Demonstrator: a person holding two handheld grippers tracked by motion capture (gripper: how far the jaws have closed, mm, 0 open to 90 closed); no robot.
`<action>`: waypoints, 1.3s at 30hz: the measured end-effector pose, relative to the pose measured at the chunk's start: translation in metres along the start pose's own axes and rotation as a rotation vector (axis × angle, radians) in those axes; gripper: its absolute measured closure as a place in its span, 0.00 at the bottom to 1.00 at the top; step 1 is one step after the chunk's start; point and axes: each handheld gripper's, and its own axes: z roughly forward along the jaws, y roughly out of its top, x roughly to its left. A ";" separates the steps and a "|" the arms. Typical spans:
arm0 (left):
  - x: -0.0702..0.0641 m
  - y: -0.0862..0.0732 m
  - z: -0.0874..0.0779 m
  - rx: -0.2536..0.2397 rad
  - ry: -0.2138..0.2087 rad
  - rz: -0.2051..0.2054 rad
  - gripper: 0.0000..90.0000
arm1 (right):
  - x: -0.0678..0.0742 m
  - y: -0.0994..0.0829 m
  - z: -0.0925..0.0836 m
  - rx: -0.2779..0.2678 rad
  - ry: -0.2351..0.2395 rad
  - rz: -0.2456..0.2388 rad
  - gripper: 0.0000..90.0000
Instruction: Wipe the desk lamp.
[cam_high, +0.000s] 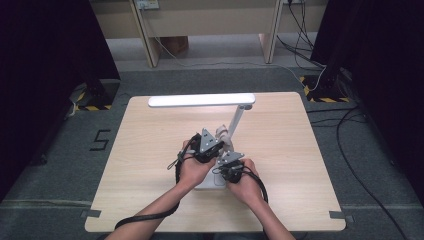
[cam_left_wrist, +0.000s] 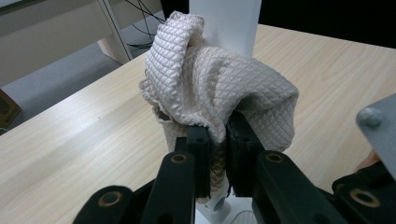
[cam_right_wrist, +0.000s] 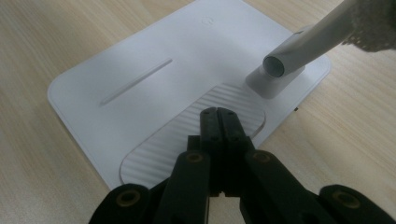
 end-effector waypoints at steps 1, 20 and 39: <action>0.000 0.000 0.000 0.000 0.000 0.000 0.90 | 0.000 0.000 0.000 0.000 0.000 0.000 1.00; 0.004 -0.021 0.013 0.082 -0.024 -0.028 0.90 | 0.000 0.001 0.000 0.001 0.003 0.002 1.00; 0.010 -0.041 0.023 0.193 -0.057 -0.025 0.91 | 0.000 0.001 0.001 -0.003 0.019 0.004 1.00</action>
